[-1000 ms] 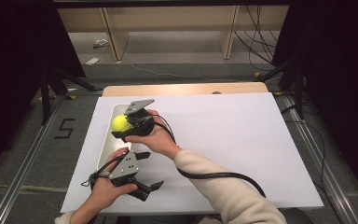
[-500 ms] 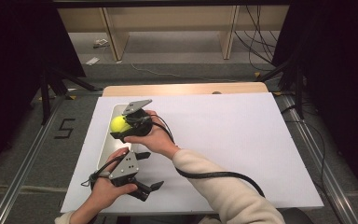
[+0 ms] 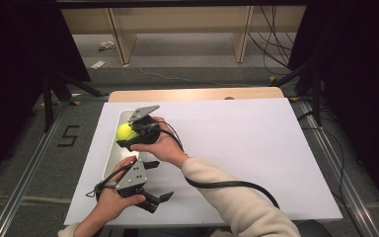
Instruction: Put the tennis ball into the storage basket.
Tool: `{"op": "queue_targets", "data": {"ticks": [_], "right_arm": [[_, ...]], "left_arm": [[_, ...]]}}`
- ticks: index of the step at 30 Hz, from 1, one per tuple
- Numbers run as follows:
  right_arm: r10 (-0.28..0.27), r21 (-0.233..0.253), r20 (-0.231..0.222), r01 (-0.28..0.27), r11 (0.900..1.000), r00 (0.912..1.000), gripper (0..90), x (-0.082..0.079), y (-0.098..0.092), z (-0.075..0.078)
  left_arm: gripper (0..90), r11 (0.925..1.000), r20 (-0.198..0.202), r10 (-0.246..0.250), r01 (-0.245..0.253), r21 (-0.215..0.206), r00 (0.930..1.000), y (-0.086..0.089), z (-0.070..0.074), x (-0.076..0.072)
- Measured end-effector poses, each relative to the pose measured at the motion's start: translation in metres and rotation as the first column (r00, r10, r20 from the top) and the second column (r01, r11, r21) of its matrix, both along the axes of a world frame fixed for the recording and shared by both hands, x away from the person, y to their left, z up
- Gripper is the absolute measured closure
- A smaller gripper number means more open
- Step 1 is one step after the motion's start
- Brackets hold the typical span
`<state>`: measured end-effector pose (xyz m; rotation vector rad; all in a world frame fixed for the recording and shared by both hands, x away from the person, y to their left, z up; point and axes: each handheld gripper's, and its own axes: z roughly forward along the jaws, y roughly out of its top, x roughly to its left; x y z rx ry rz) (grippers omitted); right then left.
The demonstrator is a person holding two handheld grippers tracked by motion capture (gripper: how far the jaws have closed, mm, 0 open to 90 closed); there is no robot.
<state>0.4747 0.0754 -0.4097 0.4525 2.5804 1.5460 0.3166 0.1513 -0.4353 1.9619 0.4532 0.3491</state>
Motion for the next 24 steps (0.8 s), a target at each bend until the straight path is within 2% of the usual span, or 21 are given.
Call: {"op": "queue_targets", "data": {"ticks": [24], "right_arm": [[0.017, -0.032, -0.014, -0.017, 0.999, 0.9998, 26.3, 0.0006, 0.0069, -0.0059]], "left_arm": [[0.1, 1.0, -0.001, -0.005, 0.005, 0.002, 1.0, -0.0009, -0.0005, -0.0006]]}}
